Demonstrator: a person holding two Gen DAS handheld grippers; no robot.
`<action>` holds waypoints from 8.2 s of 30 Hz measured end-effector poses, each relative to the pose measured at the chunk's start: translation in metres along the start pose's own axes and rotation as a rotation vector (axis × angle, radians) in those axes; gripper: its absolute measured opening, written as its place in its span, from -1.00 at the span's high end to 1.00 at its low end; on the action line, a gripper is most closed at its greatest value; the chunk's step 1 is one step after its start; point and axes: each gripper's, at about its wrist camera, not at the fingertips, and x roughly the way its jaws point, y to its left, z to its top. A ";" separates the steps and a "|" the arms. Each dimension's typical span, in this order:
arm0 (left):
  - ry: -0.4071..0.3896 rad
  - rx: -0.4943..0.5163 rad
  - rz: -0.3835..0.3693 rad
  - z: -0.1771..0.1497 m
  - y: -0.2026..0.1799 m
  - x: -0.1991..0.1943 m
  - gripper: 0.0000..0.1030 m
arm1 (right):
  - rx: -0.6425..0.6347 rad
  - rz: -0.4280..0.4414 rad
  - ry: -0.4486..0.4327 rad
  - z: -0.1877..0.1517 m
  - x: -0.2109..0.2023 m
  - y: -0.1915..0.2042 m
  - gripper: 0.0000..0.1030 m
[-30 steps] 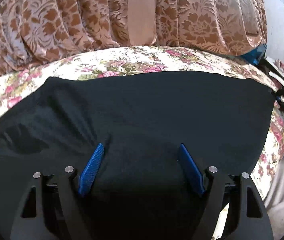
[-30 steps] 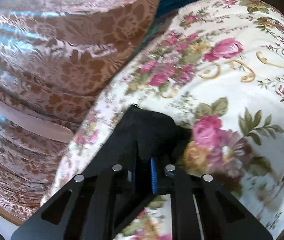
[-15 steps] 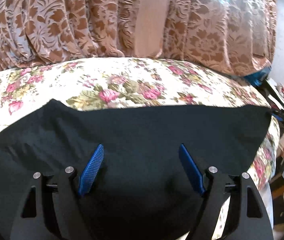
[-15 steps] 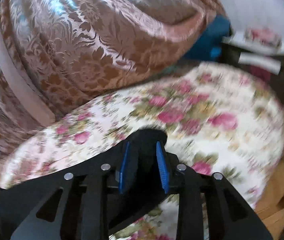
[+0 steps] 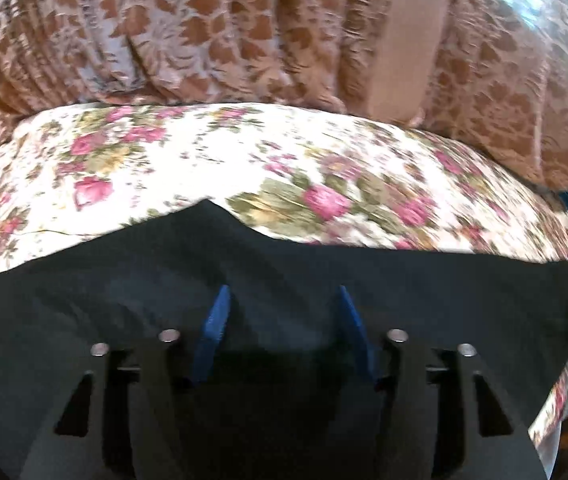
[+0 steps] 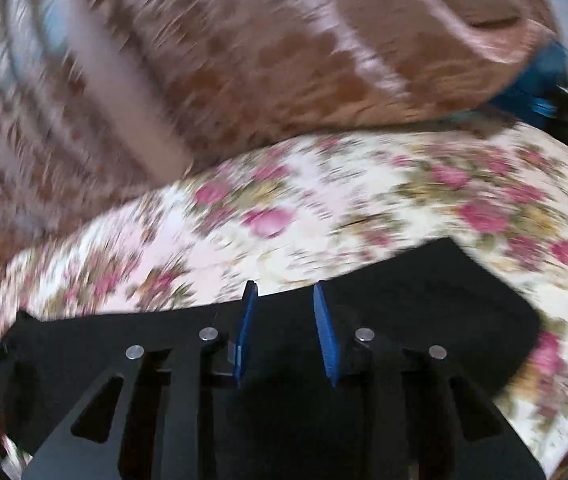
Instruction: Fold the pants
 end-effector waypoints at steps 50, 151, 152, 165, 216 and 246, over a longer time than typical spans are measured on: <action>-0.044 -0.056 0.146 -0.044 0.096 -0.015 -0.78 | 0.673 0.024 -0.090 -0.073 -0.067 -0.142 -0.44; 0.078 -0.255 -0.444 -0.029 0.004 -0.040 0.69 | 0.040 0.378 0.003 -0.064 0.018 0.099 0.37; 0.074 -0.262 -0.435 -0.033 0.007 -0.041 0.71 | 0.021 0.373 -0.003 -0.065 0.018 0.102 0.33; -0.011 -0.265 -0.406 -0.060 0.016 -0.036 0.70 | -0.112 0.386 -0.065 -0.079 0.016 0.117 -0.15; -0.261 -0.657 -0.043 -0.126 0.185 -0.134 -0.44 | -0.222 0.354 -0.080 -0.087 0.006 0.136 0.06; -0.290 -0.939 -0.108 -0.179 0.246 -0.153 -0.43 | -0.223 0.371 -0.079 -0.086 0.004 0.135 -0.03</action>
